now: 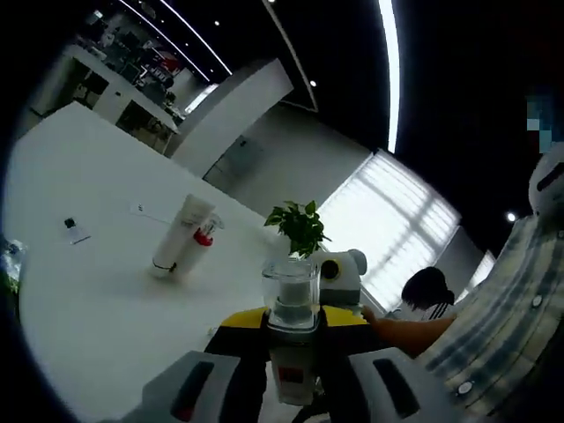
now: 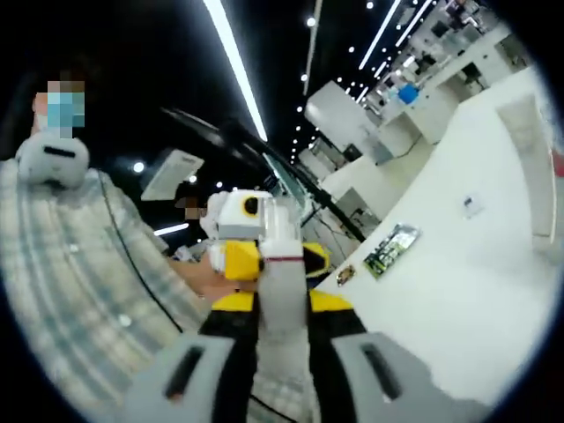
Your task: Arrange the skincare products in the storage area until every visible bottle or jar stands upright without overlapping.
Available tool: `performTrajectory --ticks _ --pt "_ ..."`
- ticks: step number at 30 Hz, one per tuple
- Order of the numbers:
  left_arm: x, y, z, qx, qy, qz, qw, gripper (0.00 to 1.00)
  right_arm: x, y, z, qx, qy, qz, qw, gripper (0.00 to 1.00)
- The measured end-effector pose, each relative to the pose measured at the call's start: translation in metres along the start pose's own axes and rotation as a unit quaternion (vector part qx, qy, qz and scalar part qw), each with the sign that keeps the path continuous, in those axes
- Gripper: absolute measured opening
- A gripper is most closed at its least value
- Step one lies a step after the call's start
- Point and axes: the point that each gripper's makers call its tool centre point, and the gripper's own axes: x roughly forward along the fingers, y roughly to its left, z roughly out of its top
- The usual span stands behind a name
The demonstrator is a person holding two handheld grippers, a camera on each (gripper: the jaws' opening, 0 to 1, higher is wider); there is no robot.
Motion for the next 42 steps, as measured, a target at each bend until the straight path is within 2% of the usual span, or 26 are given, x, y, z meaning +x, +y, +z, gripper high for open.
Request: performTrajectory --ticks 2,4,8,11,14,16,17,18,21,22,24,25,28,30,31,33,35,36,37,39,42 --pt "-0.002 0.016 0.006 0.003 -0.017 0.047 0.9987 0.21 0.003 -0.008 -0.002 -0.023 0.017 -0.032 0.9991 0.21" --pt "-0.005 0.022 0.011 -0.017 -0.033 0.065 0.9972 0.21 0.009 -0.014 -0.01 -0.069 0.054 -0.074 0.9934 0.22" --pt "-0.01 0.038 0.019 -0.009 -0.046 0.112 0.9926 0.21 0.014 -0.026 -0.012 -0.099 0.074 -0.142 0.9822 0.25" --pt "-0.012 0.046 0.023 -0.012 -0.049 0.133 0.9898 0.21 0.019 -0.033 -0.015 -0.112 0.097 -0.182 0.9722 0.27" --pt "-0.011 0.049 0.024 -0.007 -0.045 0.148 0.9879 0.21 0.025 -0.036 -0.011 -0.117 0.094 -0.207 0.9668 0.27" --pt "-0.011 0.05 0.025 -0.007 -0.046 0.149 0.9878 0.21 0.027 -0.038 -0.01 -0.114 0.095 -0.217 0.9649 0.23" --pt "-0.01 0.05 0.025 -0.01 -0.045 0.148 0.9879 0.21 0.024 -0.044 -0.011 -0.114 0.104 -0.241 0.9582 0.21" --pt "-0.01 0.05 0.025 -0.01 -0.043 0.15 0.9877 0.21 0.024 -0.045 -0.011 -0.115 0.103 -0.242 0.9579 0.21" --pt "-0.011 0.05 0.024 -0.011 -0.048 0.143 0.9885 0.21 0.023 -0.044 -0.011 -0.095 0.097 -0.235 0.9625 0.2" --pt "-0.01 0.047 0.025 -0.016 -0.051 0.128 0.9903 0.21 0.021 -0.042 -0.01 -0.089 0.091 -0.23 0.9649 0.2" --pt "-0.009 0.039 0.025 0.003 -0.047 0.1 0.9938 0.22 0.02 -0.039 -0.01 -0.073 0.084 -0.22 0.9692 0.2" --pt "-0.009 0.037 0.025 0.012 -0.045 0.091 0.9948 0.22 0.021 -0.035 -0.009 -0.054 0.073 -0.207 0.9741 0.2" --pt "-0.01 0.031 0.022 0.017 -0.027 0.069 0.9971 0.24 0.017 -0.03 -0.007 -0.021 0.052 -0.186 0.981 0.2" --pt "-0.009 0.028 0.02 0.017 -0.021 0.055 0.9982 0.26 0.017 -0.022 0.0 -0.001 0.026 -0.152 0.988 0.2" --pt "-0.009 0.02 0.017 0.014 -0.013 0.028 0.9994 0.26 0.017 -0.016 0.004 0.012 0.01 -0.133 0.991 0.2" --pt "-0.009 0.011 0.013 0.011 -0.002 0.0 0.9999 0.27 0.014 -0.01 0.009 0.036 -0.007 -0.105 0.9938 0.2" --pt "-0.01 0.001 0.006 0.005 0.015 -0.031 0.9994 0.29 0.011 0.003 0.014 0.071 -0.026 -0.057 0.9955 0.2" --pt "-0.009 -0.002 0.008 -0.009 0.009 -0.039 0.9992 0.3 0.011 0.005 0.014 0.076 -0.027 -0.048 0.9956 0.2" --pt "-0.01 -0.006 0.006 -0.006 0.014 -0.052 0.9985 0.3 0.01 0.013 0.011 0.095 -0.023 -0.015 0.9951 0.2" --pt "-0.011 -0.013 0.004 -0.007 0.02 -0.071 0.9973 0.29 0.01 0.02 0.009 0.112 -0.022 0.01 0.9934 0.2" --pt "-0.01 -0.018 0.001 -0.008 0.024 -0.082 0.9963 0.27 0.007 0.025 0.008 0.132 -0.028 0.034 0.9903 0.2"
